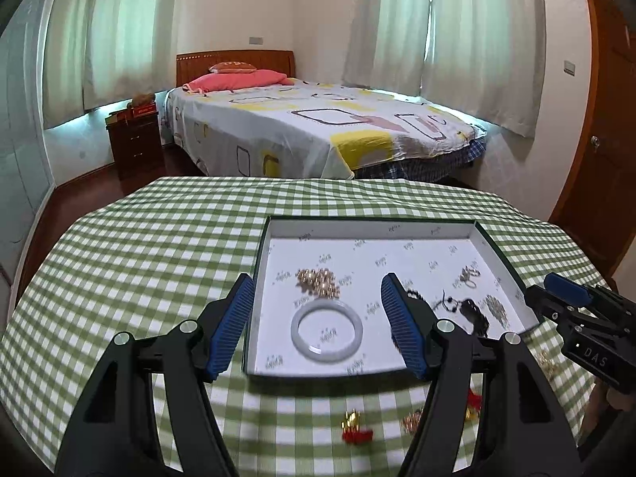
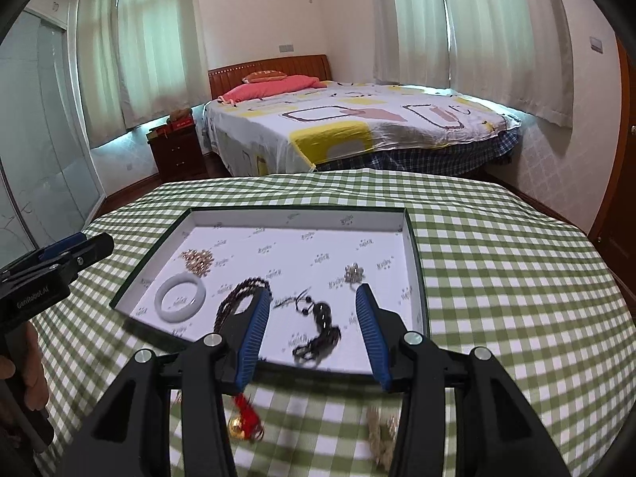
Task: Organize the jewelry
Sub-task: 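Lift both open tools out of the box toward the loose jewelry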
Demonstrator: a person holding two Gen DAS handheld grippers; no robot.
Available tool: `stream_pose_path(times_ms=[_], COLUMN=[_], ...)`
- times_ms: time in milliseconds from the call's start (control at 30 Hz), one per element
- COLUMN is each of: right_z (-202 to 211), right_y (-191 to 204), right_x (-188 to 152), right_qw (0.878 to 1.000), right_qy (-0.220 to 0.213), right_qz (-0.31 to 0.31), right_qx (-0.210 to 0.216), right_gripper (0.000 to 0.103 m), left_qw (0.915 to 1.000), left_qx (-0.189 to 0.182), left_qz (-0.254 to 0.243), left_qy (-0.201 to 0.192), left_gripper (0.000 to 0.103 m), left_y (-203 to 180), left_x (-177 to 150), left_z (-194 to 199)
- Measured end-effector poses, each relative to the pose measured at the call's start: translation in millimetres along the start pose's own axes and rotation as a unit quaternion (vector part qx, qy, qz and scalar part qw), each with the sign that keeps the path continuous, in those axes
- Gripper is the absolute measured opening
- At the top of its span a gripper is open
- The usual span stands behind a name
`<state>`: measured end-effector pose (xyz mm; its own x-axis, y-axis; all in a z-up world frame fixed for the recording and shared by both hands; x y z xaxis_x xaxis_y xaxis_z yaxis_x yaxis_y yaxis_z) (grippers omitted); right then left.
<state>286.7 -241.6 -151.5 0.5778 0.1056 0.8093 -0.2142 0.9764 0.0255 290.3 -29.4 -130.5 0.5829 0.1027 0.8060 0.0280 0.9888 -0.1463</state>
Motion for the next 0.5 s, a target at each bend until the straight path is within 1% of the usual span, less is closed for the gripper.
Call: stream_pose_path(times_ms=[267,500], right_z=[17.4,14.1], right_y=[9.7,27.8], right_x=[-26.5,-54.0], right_qw=[1.0,1.0], right_qy=[0.001,0.015], right_qz=[-0.003,0.004], right_qx=[0.004,0.018], right_gripper=[0.045,0.045], left_qw=[0.9999,0.9996], left_qx=[0.008,0.017], left_qz=[0.014,0.021], left_qy=[0.002,0.005], left_gripper=[0.065,0.065], left_y=[12.1,24.2], left_x=[-26.9,-51.7], left_z=[25.2,37.9])
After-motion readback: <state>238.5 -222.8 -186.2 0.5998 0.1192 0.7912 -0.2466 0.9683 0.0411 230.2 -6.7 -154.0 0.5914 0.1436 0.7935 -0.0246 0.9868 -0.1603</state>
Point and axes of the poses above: each gripper's, at about its wrist camera, not at the fingertips, and z roughly against the way its jaws point, y to its left, x to its top, the point moved 8 cm from there along -z, roughly the way its jaws point, and after that the axes turned 6 degrees about z, right-handed, at the moved point
